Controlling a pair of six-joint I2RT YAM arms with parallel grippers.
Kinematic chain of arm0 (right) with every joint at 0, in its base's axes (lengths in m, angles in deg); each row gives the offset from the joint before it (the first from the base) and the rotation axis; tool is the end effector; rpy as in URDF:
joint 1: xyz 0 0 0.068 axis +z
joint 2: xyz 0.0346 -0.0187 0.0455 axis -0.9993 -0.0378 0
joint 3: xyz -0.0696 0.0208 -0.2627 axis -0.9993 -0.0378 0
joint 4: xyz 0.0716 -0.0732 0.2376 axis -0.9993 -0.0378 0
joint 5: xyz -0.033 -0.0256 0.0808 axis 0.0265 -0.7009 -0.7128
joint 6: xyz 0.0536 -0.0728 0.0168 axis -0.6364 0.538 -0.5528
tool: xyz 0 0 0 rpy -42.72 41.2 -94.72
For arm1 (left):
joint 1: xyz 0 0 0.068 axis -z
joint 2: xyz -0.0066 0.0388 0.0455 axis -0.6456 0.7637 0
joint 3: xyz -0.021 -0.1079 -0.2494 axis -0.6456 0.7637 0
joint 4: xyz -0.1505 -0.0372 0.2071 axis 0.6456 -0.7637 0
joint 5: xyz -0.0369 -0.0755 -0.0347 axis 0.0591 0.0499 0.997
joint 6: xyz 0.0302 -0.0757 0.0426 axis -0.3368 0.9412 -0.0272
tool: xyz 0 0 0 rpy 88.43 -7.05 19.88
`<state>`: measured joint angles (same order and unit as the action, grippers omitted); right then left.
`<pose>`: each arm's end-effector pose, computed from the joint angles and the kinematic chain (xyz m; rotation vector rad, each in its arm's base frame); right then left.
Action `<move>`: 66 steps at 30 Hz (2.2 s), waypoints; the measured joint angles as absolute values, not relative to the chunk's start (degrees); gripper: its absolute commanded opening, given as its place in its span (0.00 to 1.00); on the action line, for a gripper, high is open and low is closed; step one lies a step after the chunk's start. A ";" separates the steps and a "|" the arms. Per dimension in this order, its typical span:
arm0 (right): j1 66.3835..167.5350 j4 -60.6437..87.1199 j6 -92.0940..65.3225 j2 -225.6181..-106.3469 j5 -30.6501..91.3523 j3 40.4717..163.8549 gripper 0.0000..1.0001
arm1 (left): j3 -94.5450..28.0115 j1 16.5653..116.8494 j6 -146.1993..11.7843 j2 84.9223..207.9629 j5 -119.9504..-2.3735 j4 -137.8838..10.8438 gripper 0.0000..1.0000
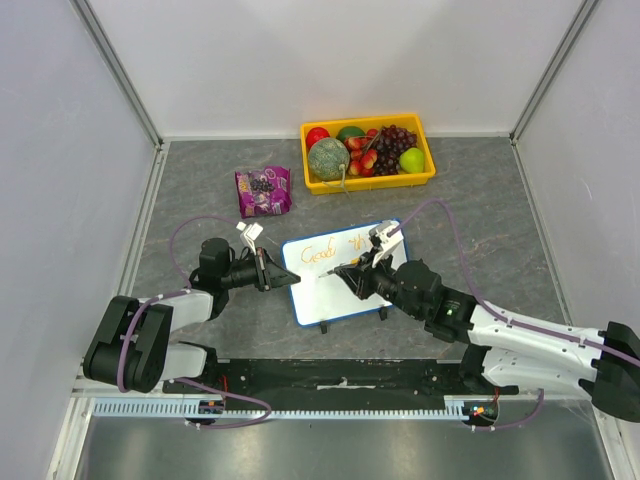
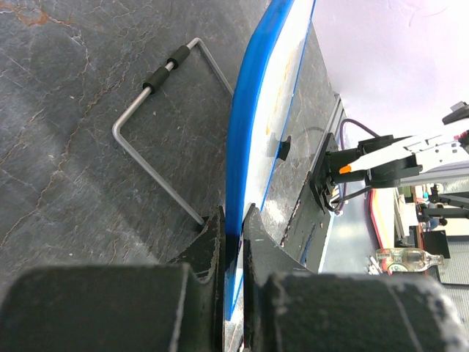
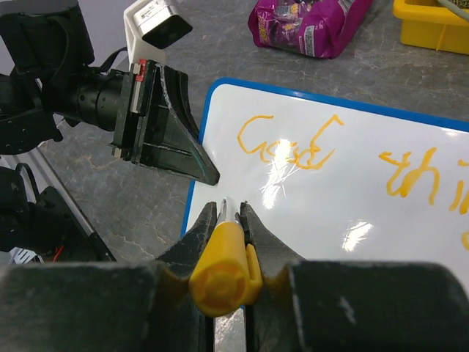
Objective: Write a sentence on the whiteboard
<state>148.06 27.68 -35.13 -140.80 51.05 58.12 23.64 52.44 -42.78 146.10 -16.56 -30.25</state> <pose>0.1500 0.2245 0.2589 -0.3325 1.8127 0.9181 0.2191 -0.1149 0.1381 0.2154 2.0981 -1.4401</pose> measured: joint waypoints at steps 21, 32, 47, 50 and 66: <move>152.74 32.31 -35.11 -140.39 53.67 57.12 0.00 | 23.61 52.33 -42.78 146.52 -16.32 -29.85 0.02; 154.11 33.62 -35.15 -145.06 59.69 56.05 0.00 | 23.61 52.28 -42.78 146.80 -16.21 -29.53 0.02; 154.22 36.12 -35.54 -149.63 61.04 55.41 0.00 | 23.61 52.28 -42.78 146.80 -16.19 -29.51 0.02; 154.33 36.16 -35.54 -150.18 61.04 55.41 0.00 | 23.61 52.28 -42.78 146.80 -16.19 -29.51 0.02; 154.49 37.30 -35.61 -152.41 58.75 55.54 0.00 | 23.61 52.28 -42.78 146.74 -16.34 -29.72 0.02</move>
<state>154.49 37.30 -35.61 -152.41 58.75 55.54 23.61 52.28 -42.78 146.74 -16.34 -29.72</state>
